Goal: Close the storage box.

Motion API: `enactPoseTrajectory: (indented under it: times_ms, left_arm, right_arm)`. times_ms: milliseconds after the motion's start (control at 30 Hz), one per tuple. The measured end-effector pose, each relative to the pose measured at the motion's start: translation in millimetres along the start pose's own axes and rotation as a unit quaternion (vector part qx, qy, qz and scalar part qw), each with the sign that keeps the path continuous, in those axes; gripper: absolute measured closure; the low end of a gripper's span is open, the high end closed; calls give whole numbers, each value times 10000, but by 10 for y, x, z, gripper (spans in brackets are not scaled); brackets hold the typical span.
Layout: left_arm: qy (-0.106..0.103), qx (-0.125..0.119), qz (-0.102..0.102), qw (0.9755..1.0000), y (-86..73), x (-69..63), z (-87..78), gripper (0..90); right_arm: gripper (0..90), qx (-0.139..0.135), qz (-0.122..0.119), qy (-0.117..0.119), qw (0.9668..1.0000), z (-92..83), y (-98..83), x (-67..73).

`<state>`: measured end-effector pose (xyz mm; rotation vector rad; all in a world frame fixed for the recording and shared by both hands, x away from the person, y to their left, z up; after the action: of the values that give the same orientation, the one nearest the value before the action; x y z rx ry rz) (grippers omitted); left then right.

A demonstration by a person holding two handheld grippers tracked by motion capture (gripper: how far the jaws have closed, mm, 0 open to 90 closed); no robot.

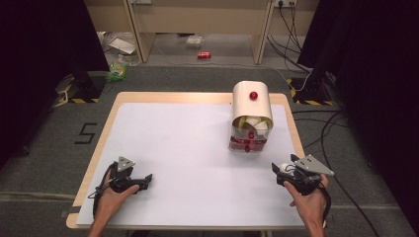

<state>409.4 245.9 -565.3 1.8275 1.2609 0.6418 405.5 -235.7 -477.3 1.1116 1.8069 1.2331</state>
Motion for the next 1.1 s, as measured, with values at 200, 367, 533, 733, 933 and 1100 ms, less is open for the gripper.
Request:
enactPoseTrajectory:
  times_ms: [200,367,533,733,933,1100]
  left_arm:
    - [0,-2,-1,10000,0,0,0,76]
    - [0,-3,-1,10000,0,0,0,76]
    - [0,-2,-2,10000,0,0,0,76]
    - [0,-3,-3,10000,0,0,0,76]
    - [0,-3,-2,10000,0,0,0,76]
    - [0,-4,1,10000,0,0,0,76]
  right_arm:
    - [250,80,-4,18,10000,-31,-54,-3]
    - [247,173,-13,47,9998,-53,-118,-3]
    - [245,290,-12,114,9995,-68,-191,19]
    - [244,413,-21,173,9990,-91,-284,33]
    - [244,525,-15,198,9984,-125,-366,48]
    - [243,647,-12,250,9976,-154,-450,61]
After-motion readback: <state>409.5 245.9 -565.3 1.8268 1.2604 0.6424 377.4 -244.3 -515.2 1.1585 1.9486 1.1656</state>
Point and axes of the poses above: each handheld gripper's, and its own axes: z roughly forward along the jaws, y roughly out of its top, x roughly to its left, the point moved 9 cm from there along z, roughly forward along the jaws, and after that the axes turned 9 degrees about -x, right-handed, at the moved point
